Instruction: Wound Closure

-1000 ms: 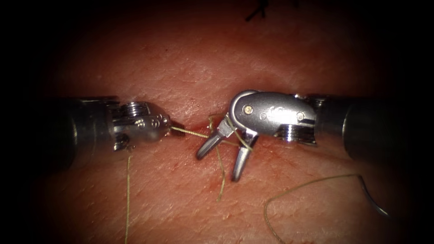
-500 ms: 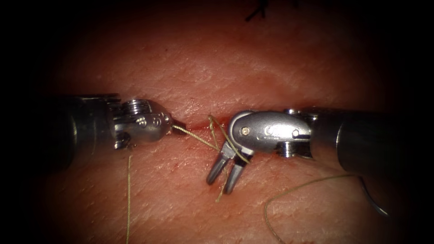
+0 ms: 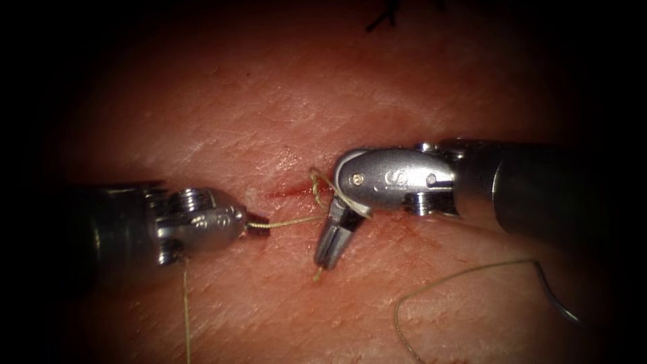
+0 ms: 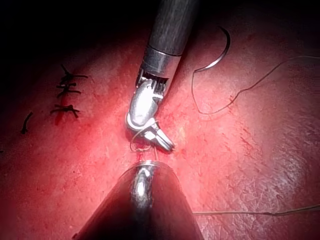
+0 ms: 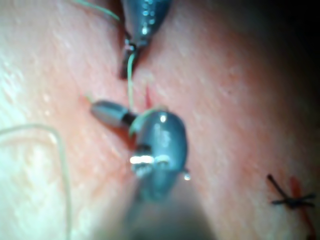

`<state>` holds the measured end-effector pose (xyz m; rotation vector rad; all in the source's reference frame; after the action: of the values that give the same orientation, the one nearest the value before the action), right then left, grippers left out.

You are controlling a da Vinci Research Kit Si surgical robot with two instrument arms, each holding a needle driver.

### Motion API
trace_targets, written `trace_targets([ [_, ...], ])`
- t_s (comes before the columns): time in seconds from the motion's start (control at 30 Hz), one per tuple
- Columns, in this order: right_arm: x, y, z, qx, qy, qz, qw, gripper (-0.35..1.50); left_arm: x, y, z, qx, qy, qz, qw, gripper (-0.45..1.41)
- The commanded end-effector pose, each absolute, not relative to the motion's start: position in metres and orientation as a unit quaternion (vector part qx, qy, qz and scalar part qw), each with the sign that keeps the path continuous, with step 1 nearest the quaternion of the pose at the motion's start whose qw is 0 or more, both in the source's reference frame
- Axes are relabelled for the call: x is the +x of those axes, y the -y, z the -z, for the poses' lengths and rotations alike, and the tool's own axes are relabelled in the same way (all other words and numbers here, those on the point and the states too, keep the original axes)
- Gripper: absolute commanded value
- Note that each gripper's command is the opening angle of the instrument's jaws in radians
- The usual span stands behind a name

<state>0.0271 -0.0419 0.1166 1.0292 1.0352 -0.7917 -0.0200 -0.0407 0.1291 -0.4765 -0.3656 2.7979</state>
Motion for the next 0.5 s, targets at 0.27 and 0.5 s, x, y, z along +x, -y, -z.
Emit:
trace_targets([
  [0.27,0.0265,0.0374,-0.1169,0.443,-0.51,0.272,0.685,-0.35,-0.021,0.0446,-0.1305,-0.175,0.127,-0.967,0.136,-0.45],
  [0.5,0.0263,0.0348,-0.1182,0.416,-0.523,0.208,0.715,-0.35,-0.0215,0.0464,-0.13,-0.175,0.124,-0.967,0.135,-0.45],
])
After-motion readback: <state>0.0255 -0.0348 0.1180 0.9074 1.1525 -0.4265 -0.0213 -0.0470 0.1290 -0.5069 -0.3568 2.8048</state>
